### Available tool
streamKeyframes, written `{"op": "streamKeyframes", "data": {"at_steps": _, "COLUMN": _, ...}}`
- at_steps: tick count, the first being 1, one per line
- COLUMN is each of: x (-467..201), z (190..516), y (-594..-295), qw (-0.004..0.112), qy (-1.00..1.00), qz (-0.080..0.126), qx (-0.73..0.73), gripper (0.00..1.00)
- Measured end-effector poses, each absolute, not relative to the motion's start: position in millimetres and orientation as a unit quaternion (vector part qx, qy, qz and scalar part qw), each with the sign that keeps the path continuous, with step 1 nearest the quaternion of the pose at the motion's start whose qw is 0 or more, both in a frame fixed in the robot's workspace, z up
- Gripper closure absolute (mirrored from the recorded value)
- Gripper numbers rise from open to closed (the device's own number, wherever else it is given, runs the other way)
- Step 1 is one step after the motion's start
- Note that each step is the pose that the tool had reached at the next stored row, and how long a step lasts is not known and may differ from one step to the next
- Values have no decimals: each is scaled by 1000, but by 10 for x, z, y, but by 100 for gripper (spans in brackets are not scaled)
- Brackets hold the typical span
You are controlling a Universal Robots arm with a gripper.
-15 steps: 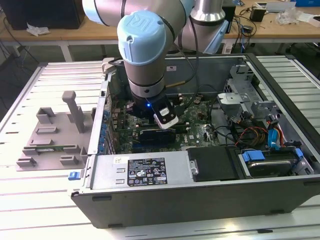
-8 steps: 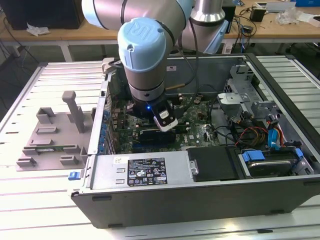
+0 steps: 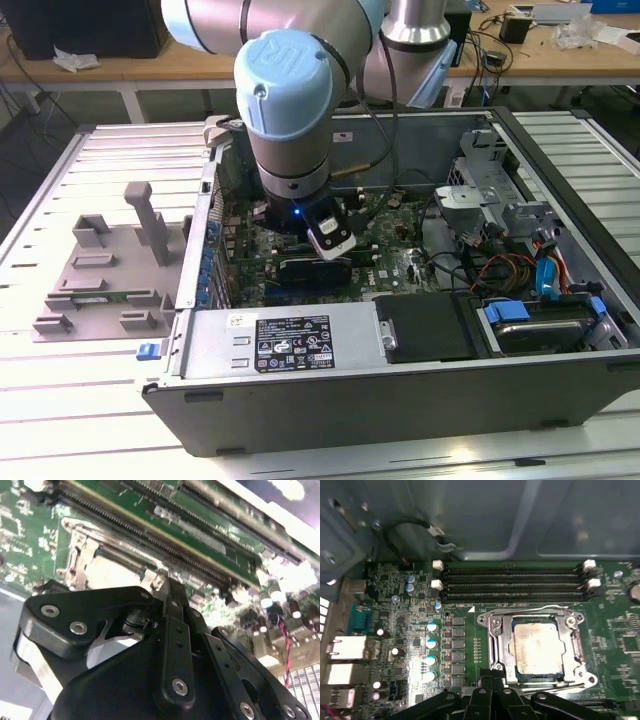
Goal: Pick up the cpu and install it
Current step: 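Install the second cpu locking lever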
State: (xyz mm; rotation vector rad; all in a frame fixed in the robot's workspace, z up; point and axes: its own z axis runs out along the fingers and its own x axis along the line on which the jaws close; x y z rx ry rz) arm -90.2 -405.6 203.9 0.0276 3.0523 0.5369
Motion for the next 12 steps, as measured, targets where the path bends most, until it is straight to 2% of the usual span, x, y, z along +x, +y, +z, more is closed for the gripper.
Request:
{"op": "streamKeyframes", "data": {"at_steps": 3, "x": -898, "z": 2173, "y": -4056, "qw": 21, "qy": 985, "qz": 171, "qx": 9, "gripper": 89}}
{"op": "streamKeyframes", "data": {"at_steps": 5, "x": -891, "z": 2191, "y": -4056, "qw": 21, "qy": 988, "qz": 155, "qx": 9, "gripper": 89}}
{"op": "streamKeyframes", "data": {"at_steps": 7, "x": -795, "z": 2201, "y": -4047, "qw": 20, "qy": 993, "qz": 120, "qx": 9, "gripper": 89}}
{"op": "streamKeyframes", "data": {"at_steps": 9, "x": -656, "z": 2201, "y": -3865, "qw": 21, "qy": 994, "qz": 109, "qx": 9, "gripper": 89}}
{"op": "streamKeyframes", "data": {"at_steps": 12, "x": -486, "z": 2206, "y": -3726, "qw": 21, "qy": 994, "qz": 104, "qx": 9, "gripper": 89}}
